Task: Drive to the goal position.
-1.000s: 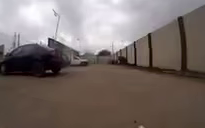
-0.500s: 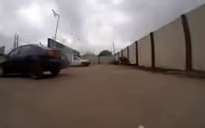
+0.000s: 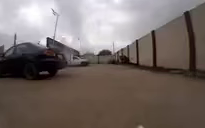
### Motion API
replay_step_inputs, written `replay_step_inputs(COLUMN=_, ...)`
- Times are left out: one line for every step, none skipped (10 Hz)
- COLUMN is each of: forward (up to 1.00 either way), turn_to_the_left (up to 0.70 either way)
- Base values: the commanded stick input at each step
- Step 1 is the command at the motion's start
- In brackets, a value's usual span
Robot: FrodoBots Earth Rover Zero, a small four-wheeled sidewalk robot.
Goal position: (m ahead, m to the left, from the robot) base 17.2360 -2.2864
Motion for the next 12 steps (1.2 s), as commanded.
replay_step_inputs(forward=0.5, turn_to_the_left=0.0)
replay_step_inputs(forward=0.5, turn_to_the_left=0.0)
replay_step_inputs(forward=0.5, turn_to_the_left=0.0)
replay_step_inputs(forward=0.5, turn_to_the_left=0.0)
replay_step_inputs(forward=0.5, turn_to_the_left=0.0)
replay_step_inputs(forward=0.5, turn_to_the_left=0.0)
replay_step_inputs(forward=0.5, turn_to_the_left=0.0)
replay_step_inputs(forward=0.5, turn_to_the_left=0.0)
replay_step_inputs(forward=0.5, turn_to_the_left=0.0)
replay_step_inputs(forward=0.5, turn_to_the_left=0.0)
replay_step_inputs(forward=0.5, turn_to_the_left=0.0)
replay_step_inputs(forward=0.5, turn_to_the_left=0.0)
